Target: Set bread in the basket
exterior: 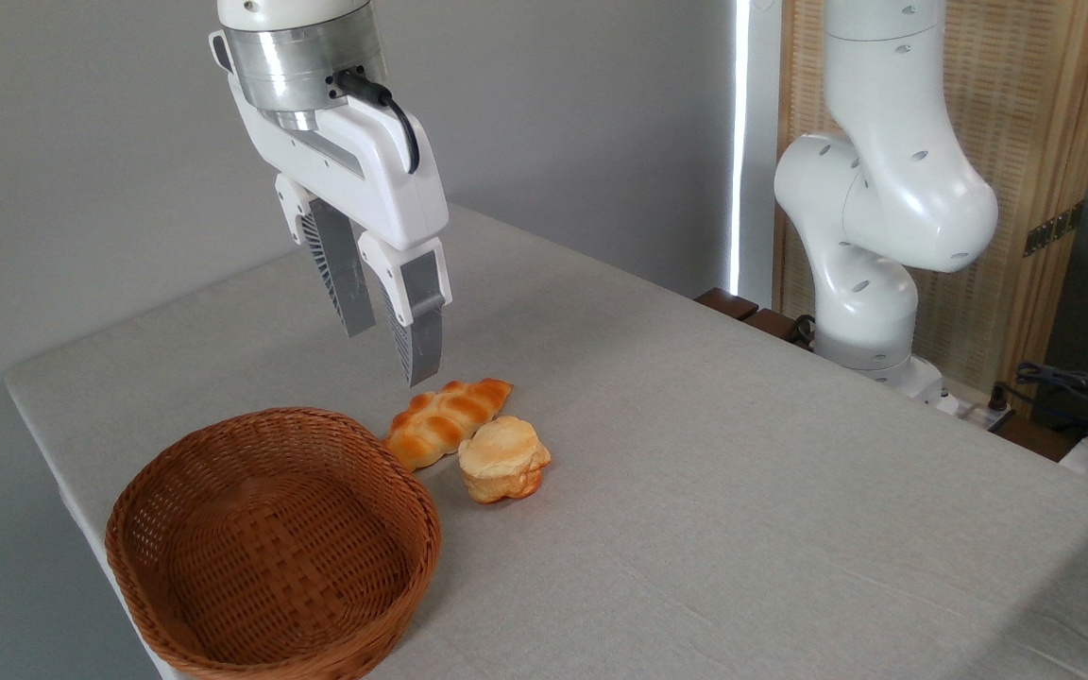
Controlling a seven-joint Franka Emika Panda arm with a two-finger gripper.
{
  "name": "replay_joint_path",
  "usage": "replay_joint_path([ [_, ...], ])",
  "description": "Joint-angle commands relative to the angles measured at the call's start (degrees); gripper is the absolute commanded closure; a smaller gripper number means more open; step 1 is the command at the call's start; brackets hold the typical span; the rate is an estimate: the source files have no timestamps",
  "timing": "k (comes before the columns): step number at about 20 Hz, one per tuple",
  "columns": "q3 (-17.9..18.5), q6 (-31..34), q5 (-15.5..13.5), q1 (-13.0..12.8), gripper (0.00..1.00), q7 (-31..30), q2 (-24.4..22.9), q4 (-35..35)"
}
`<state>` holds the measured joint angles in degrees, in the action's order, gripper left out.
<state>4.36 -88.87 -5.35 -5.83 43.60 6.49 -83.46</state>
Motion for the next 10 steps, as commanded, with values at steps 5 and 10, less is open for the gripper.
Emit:
replay_joint_path([
  [5, 0.8, -0.5, 0.5, -0.2, 0.0, -0.4, 0.5, 1.3],
  [10, 0.6, -0.6, 0.2, -0.2, 0.0, -0.5, 0.6, 1.4],
])
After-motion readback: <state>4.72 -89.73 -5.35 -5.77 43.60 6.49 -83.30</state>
